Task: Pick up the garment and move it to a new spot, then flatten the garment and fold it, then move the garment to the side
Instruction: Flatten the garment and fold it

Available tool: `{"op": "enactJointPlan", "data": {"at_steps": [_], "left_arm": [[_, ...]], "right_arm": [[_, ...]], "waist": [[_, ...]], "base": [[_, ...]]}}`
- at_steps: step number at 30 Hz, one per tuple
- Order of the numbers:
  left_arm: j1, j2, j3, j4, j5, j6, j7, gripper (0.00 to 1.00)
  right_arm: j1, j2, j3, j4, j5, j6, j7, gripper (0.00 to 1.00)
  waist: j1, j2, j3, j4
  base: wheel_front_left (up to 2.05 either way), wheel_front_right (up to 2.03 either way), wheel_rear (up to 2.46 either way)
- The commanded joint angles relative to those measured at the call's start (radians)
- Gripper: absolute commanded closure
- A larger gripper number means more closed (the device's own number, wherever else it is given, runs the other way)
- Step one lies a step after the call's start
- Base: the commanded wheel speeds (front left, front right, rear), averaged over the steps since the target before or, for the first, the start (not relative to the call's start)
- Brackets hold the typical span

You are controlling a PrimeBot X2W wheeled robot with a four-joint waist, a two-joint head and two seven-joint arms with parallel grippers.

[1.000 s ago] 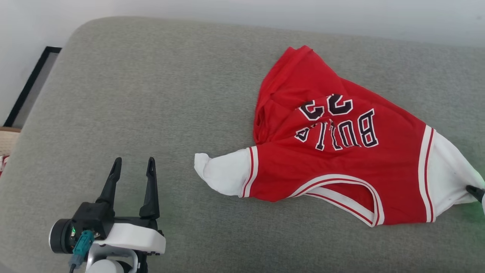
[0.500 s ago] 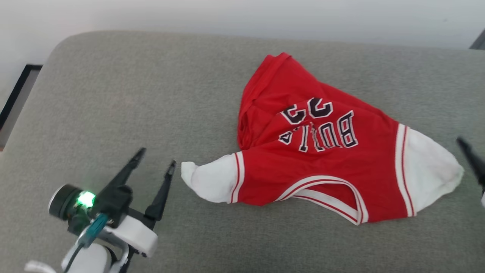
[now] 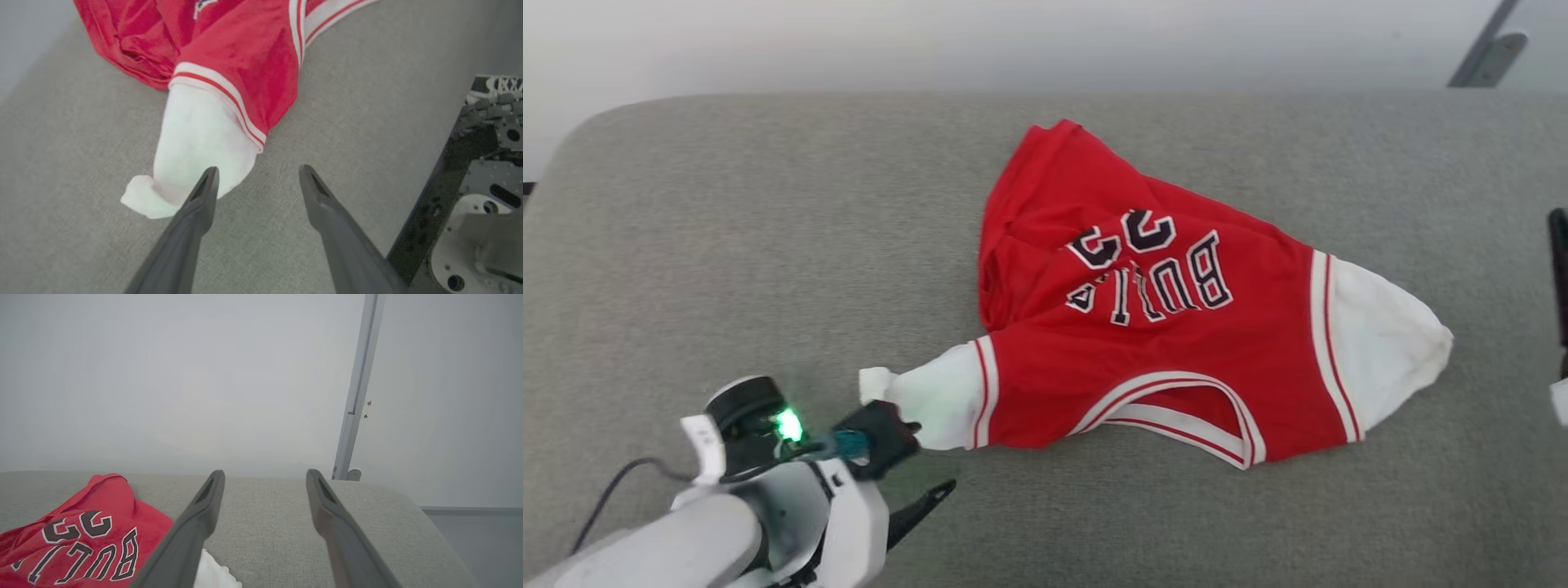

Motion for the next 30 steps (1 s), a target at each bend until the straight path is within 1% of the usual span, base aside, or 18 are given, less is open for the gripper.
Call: {"op": "enactJointPlan", "data": {"at_steps": [1,3,4,7,12,18,20,21,24,25,26,27,28,30], "left_arm": [[-0.034,0.011,-0.014,0.009,-0.001,0.003,0.006,0.0],[-0.079,0.013,-0.083,0.039,-0.031,0.003,0.014,0.0],[-0.11,0.014,-0.106,0.058,-0.027,0.003,0.012,0.0],[-0.158,0.008,-0.149,0.118,-0.035,0.003,0.004,0.0],[-0.189,-0.003,-0.17,0.19,-0.037,0.003,0.0,0.0],[-0.156,-0.031,-0.174,0.239,-0.02,0.003,0.021,0.0],[-0.162,-0.04,-0.176,0.264,-0.021,0.003,0.018,0.04],[-0.166,-0.046,-0.177,0.276,-0.023,0.004,0.013,0.04],[-0.169,-0.067,-0.179,0.304,-0.033,0.004,0.009,0.19],[-0.168,-0.075,-0.179,0.312,-0.04,0.004,0.008,0.45],[-0.168,-0.081,-0.18,0.322,-0.043,0.004,0.013,0.6],[-0.168,-0.086,-0.181,0.33,-0.041,0.004,0.015,0.67],[-0.167,-0.092,-0.181,0.338,-0.044,0.004,0.016,1.0],[-0.163,-0.097,-0.182,0.343,-0.049,0.004,0.022,1.0]], "right_arm": [[0.011,0.008,-0.003,-0.008,-0.007,0.0,0.004,0.0],[0.012,0.027,-0.002,-0.022,-0.014,0.0,0.013,0.0],[0.01,0.036,-0.001,-0.03,-0.017,0.0,0.017,0.0],[0.001,0.05,0.002,-0.045,-0.018,0.0,0.025,0.0],[-0.016,0.057,0.001,-0.05,-0.007,0.0,0.027,0.0],[-0.037,0.055,0.004,-0.054,0.002,0.0,0.021,0.0],[-0.045,0.054,0.005,-0.055,0.005,0.0,0.021,0.0],[-0.049,0.053,0.006,-0.056,0.006,0.0,0.022,0.0],[-0.053,0.05,0.009,-0.059,0.011,0.0,0.026,0.0],[-0.053,0.05,0.01,-0.06,0.013,0.0,0.027,0.0],[-0.054,0.049,0.012,-0.061,0.014,-0.001,0.029,0.0],[-0.055,0.048,0.014,-0.063,0.013,0.0,0.03,0.0],[-0.055,0.047,0.017,-0.065,0.014,0.0,0.035,0.0],[-0.054,0.044,0.022,-0.068,0.014,0.0,0.038,0.0]], "waist": [[0.0,0.0,0.012,-0.014],[0.0,0.0,0.024,-0.029],[0.0,0.0,0.031,-0.037],[0.0,0.0,0.055,-0.059],[0.0,0.0,0.095,-0.085],[0.0,0.0,0.134,-0.103],[0.0,0.0,0.143,-0.107],[0.0,0.0,0.146,-0.108],[0.0,0.0,0.154,-0.111],[0.0,0.0,0.156,-0.111],[0.0,0.0,0.157,-0.112],[0.0,0.0,0.158,-0.113],[0.0,0.0,0.159,-0.114],[0.0,0.0,0.159,-0.114]], "base": [[0.0,0.0,0.0],[0.0,0.0,0.0],[0.0,0.0,0.0],[0.0,0.0,0.0],[0.0,0.0,0.0],[0.0,0.0,0.0],[0.0,0.0,0.0],[0.0,0.0,0.0],[0.0,0.0,0.0],[0.0,0.0,0.0],[0.0,0.0,0.0],[0.0,0.0,0.0],[0.0,0.0,0.0],[0.0,0.0,0.0]]}}
